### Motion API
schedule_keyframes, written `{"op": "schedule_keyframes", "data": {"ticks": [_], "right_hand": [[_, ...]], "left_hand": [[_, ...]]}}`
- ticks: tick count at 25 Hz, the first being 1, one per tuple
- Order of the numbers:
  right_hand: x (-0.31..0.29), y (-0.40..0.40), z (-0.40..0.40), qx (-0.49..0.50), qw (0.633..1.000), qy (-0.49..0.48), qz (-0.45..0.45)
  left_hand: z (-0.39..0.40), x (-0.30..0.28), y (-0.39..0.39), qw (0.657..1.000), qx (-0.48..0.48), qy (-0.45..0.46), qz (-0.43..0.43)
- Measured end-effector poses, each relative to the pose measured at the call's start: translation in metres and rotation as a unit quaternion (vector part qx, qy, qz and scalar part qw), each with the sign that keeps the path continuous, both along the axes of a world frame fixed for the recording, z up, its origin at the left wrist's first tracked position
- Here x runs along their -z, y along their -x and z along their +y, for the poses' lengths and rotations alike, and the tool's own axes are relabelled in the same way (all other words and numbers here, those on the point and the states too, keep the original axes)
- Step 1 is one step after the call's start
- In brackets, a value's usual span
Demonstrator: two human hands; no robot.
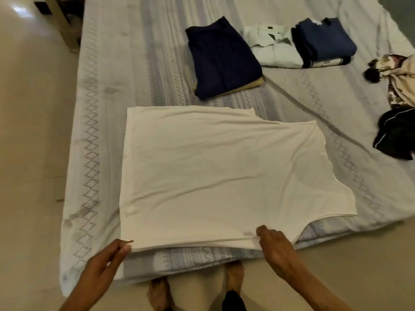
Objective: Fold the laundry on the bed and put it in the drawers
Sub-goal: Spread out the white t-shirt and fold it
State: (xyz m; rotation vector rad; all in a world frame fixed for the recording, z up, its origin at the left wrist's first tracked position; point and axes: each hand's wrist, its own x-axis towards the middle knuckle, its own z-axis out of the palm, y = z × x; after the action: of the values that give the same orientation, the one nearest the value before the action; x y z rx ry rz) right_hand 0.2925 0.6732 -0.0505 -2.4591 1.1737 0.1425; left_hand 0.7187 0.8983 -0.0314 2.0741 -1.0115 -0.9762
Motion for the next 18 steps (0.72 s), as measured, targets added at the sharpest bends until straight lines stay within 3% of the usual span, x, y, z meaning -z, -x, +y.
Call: {"op": "schedule_keyframes", "data": {"ticks": [2, 3, 5, 7, 8, 10, 13, 18], "right_hand": [[-0.015, -0.006, -0.019, -0.008, 0.991, -0.136, 0.003], [-0.016, -0.006, -0.028, -0.047, 0.986, -0.158, 0.016], [-0.009, 0.000, -0.044, -0.153, 0.978, -0.119, 0.076], [0.012, 0.017, -0.051, -0.235, 0.966, 0.015, 0.105], [0.018, 0.025, -0.054, -0.205, 0.974, 0.039, 0.087], [0.017, 0.035, -0.056, -0.039, 0.999, -0.007, -0.012], [-0.001, 0.049, -0.066, 0.176, 0.969, -0.147, -0.092], [-0.039, 0.072, -0.110, 0.221, 0.899, -0.367, -0.092]], "left_hand": [[-0.014, 0.000, -0.001, 1.000, -0.013, -0.013, 0.012], [-0.020, -0.001, -0.001, 0.999, -0.021, -0.016, 0.024], [-0.028, 0.001, -0.003, 0.998, -0.041, -0.022, 0.040], [-0.035, 0.000, -0.006, 0.995, -0.075, -0.030, 0.053], [-0.037, -0.001, -0.006, 0.993, -0.097, -0.034, 0.053], [-0.041, -0.001, -0.007, 0.990, -0.125, -0.041, 0.053], [-0.049, -0.005, -0.010, 0.988, -0.139, -0.041, 0.057], [-0.068, -0.018, -0.022, 0.992, -0.117, -0.044, 0.029]]}}
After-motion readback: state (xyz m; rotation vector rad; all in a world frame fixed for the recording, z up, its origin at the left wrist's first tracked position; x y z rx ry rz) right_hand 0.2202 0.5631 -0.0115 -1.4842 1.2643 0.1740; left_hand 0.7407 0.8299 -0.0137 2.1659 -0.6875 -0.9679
